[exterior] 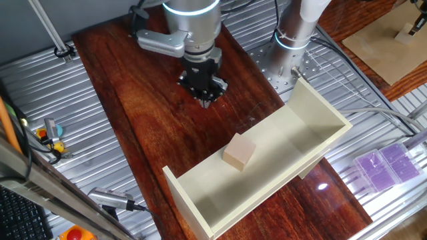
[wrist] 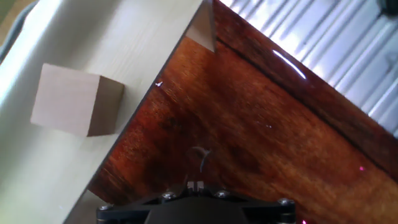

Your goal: Put the object on the shelf

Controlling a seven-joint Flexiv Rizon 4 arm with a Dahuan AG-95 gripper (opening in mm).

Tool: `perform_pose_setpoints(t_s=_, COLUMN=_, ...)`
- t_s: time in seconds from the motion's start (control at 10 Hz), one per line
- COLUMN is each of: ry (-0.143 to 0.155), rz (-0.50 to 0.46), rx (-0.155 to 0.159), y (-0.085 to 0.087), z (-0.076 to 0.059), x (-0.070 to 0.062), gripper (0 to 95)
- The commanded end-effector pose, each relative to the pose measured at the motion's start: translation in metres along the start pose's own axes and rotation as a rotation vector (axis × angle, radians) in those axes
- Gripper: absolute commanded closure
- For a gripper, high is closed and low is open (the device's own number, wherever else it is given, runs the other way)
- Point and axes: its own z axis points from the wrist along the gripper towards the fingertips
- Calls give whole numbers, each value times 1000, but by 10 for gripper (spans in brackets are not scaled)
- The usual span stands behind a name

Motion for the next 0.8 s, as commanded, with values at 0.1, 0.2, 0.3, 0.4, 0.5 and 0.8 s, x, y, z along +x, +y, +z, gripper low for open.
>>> perform_pose_setpoints(t_s=0.1, ry=51, rz=203, rx=64, y=19, z=8, x=10, gripper=950)
perform_pose_setpoints(t_s=0.2, ry=62, rz=169, rx=76, y=11, z=16, x=19, gripper=950)
perform_pose_setpoints(t_s=0.3, ry=59, rz=148, rx=77, y=2, z=23, x=26, gripper=950)
perform_pose_setpoints(t_s=0.4, ry=43, rz=108, rx=85, y=-12, z=33, x=36, gripper=950)
perform_pose_setpoints(t_s=0.5, ry=29, rz=60, rx=86, y=-30, z=42, x=45, gripper=950)
perform_pose_setpoints(t_s=0.8, ry=26, rz=4, rx=81, y=-49, z=46, x=55, gripper=950)
